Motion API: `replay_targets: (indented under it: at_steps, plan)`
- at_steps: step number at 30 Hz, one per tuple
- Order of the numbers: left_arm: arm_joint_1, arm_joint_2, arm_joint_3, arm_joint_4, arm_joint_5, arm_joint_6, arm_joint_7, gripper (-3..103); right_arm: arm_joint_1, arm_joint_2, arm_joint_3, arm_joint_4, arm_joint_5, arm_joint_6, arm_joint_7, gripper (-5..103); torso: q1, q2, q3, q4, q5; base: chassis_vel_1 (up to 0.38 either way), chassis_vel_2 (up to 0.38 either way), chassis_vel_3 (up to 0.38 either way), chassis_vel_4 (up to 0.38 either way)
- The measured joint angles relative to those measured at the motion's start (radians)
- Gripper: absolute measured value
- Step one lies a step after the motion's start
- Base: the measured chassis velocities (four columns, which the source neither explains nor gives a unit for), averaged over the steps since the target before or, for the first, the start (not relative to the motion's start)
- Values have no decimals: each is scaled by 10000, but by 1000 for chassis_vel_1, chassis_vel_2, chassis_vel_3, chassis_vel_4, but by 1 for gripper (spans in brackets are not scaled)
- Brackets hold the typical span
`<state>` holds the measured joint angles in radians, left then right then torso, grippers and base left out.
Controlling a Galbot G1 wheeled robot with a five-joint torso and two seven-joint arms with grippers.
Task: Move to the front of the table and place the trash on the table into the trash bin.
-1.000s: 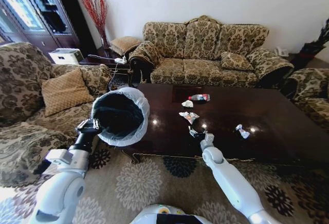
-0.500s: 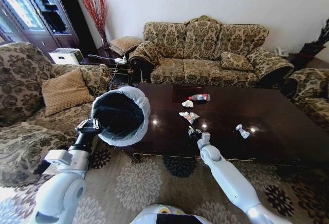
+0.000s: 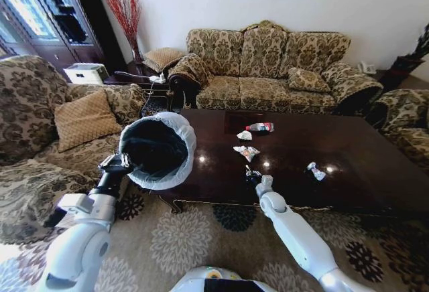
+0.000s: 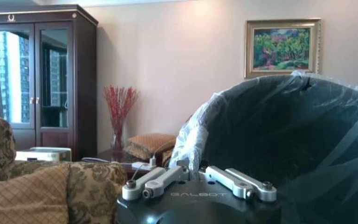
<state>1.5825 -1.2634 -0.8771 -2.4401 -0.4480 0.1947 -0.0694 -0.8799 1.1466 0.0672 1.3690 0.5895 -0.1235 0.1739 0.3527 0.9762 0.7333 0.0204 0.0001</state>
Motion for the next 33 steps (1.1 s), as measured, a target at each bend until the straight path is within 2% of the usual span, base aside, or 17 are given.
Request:
replay_targets:
  at_steps: [1,8,11,12,14,16,17,18,19,20,22,24,27,29,31,33]
  plan:
    - [-5,-6,9,0,-2,3,4,1,-17,-25,23,58,4,5,48,2,0,0,0,0,-1,0,0,0,0]
    - [25,0,14,-7,-16,9,12,1,-163,-268,228,777,27,40,339,0,0,0,0,0,2,0,0,0,0]
    - [31,111,63,-6,-35,107,12,1,4,-957,393,2142,210,-28,703,0,0,0,1,0,4,0,0,0,0]
    - [31,111,63,-6,-35,107,12,1,4,-957,393,2142,210,-28,703,0,0,0,1,0,4,0,0,0,0]
    - [-26,225,204,3,-51,311,13,1,638,-2112,436,3860,941,-392,958,0,0,0,0,1,0,0,0,0,0]
    - [-40,242,225,3,-65,378,8,1,749,-2289,447,4145,1083,-457,996,0,0,0,1,1,0,0,0,0,0]
    - [-131,366,337,-37,-163,798,-51,1,1239,-3029,502,5363,1759,-719,1194,0,1,0,0,3,-1,0,0,0,0]
    - [-207,469,413,-83,-246,1127,-126,1,1489,-3468,526,5999,2218,-813,1328,0,1,0,0,3,-3,0,0,0,0]
    - [-298,614,523,-136,-368,1498,-235,1,1711,-3830,523,6536,2641,-883,1406,0,1,0,0,1,-2,0,0,0,0]
    - [-298,614,523,-136,-368,1498,-235,1,1711,-3830,523,6536,2641,-883,1406,0,1,0,0,1,-2,0,0,0,0]
    - [-536,1121,860,-267,-703,2297,-514,1,2333,-4737,379,7956,3894,-1102,1436,0,0,0,0,0,-1,0,0,0,0]
    - [-575,1206,919,-281,-747,2394,-552,1,2425,-4863,332,8173,4101,-1127,1420,0,0,0,0,0,0,0,0,0,0]
    - [-928,2109,1556,-303,-1307,3064,-917,1,3531,-5747,-478,9797,5854,-1336,1029,0,0,0,0,-3,-2,0,0,0,0]
    - [-992,2274,1669,-299,-1433,3169,-1017,1,3821,-5829,-747,9973,6135,-1347,997,0,0,0,0,-4,-1,0,0,0,0]
    - [-1260,2957,2117,-203,-1858,3434,-1296,1,5386,-5951,-2204,10340,7022,-1286,934,0,-1,0,0,-1,-2,0,0,0,0]
    - [-1325,3102,2213,-158,-1904,3452,-1323,1,5761,-5925,-2548,10360,7162,-1260,930,0,-1,0,0,-1,-3,0,0,0,0]
